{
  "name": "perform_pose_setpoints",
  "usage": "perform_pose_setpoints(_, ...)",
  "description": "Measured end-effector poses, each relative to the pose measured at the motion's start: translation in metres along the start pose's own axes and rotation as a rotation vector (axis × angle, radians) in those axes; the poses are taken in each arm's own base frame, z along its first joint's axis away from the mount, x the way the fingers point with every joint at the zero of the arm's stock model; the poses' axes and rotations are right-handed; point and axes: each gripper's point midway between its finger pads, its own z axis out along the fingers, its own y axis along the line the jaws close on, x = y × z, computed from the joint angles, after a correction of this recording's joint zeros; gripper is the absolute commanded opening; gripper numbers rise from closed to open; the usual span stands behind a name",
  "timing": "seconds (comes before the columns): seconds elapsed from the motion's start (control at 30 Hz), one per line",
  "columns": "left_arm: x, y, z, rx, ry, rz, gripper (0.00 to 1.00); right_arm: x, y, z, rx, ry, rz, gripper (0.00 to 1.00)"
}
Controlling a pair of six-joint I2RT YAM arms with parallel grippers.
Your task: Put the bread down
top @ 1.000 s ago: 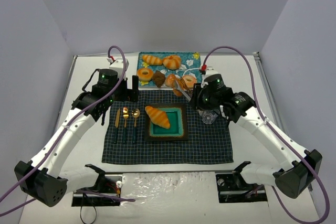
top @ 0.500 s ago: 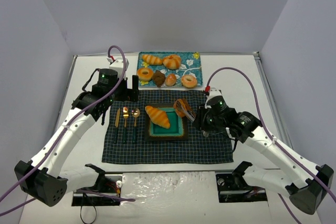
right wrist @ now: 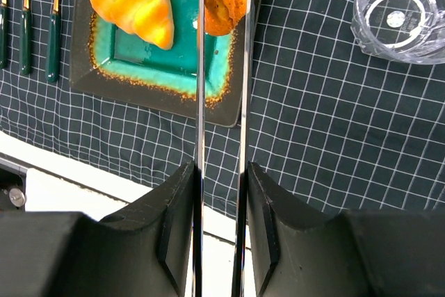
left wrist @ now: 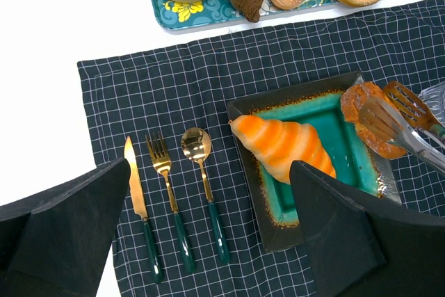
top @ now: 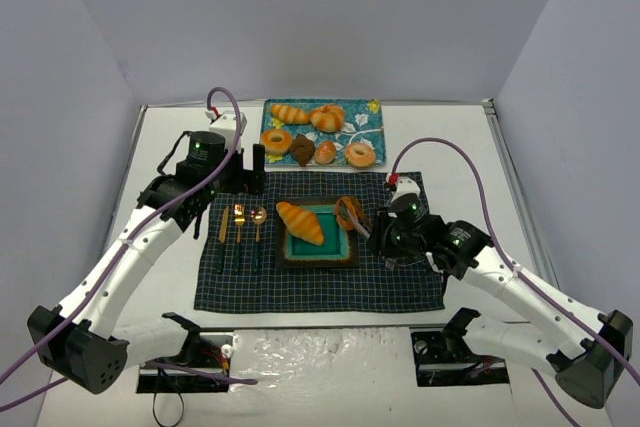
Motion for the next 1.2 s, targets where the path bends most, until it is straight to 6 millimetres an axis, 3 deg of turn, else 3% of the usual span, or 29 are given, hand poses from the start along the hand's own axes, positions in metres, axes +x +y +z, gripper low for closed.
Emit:
perform_pose_setpoints(0.4, 0.0, 0.0, 0.0, 0.0, 0.002, 0.0, 0.97, 0.013, 0.008, 0.017, -0.012, 0.011, 0.003, 0.04)
perform_pose_setpoints(0.77, 0.0, 0.0, 0.001, 0.0, 0.002, 0.0, 0.97, 0.017, 0.012, 0.023, 0.008, 0.006, -0.008, 0.27)
perform_pose_setpoints(1.2, 0.0, 0.0, 0.001, 0.0, 0.002, 0.0, 0.97, 0.02, 0.013, 0.023, 0.026, -0.001, -0.012, 0.36)
